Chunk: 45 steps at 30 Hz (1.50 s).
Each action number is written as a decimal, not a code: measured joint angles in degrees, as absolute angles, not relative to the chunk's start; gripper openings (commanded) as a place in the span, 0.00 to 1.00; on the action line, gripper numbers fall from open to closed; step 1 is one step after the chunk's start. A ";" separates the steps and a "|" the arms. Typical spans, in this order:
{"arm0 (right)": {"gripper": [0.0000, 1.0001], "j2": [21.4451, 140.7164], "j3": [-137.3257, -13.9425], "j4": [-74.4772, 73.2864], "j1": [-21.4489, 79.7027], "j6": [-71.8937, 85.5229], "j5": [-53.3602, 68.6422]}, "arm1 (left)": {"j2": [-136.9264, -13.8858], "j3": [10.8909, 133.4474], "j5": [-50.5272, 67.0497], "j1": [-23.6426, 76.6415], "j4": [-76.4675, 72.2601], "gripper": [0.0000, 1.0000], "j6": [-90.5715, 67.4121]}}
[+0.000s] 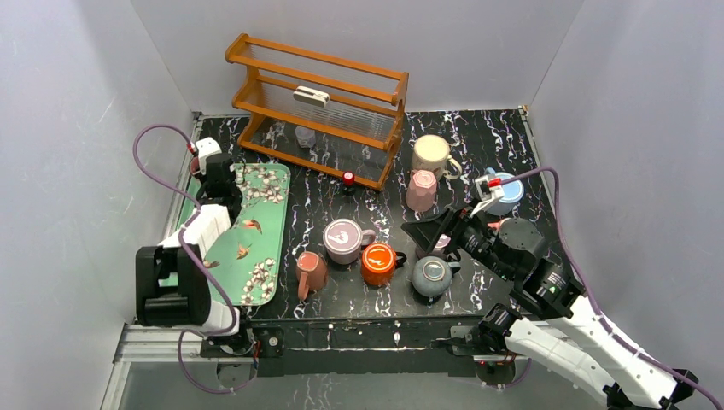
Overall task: Turn the mug right side up
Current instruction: Place the cup on the tray.
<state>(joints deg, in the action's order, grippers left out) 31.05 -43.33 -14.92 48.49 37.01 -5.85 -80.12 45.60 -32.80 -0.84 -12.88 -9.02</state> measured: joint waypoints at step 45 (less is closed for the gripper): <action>0.99 33.34 -43.22 -13.28 48.49 35.73 -5.89 | -95.20 58.30 -27.57 -8.88 -16.60 0.53 -11.00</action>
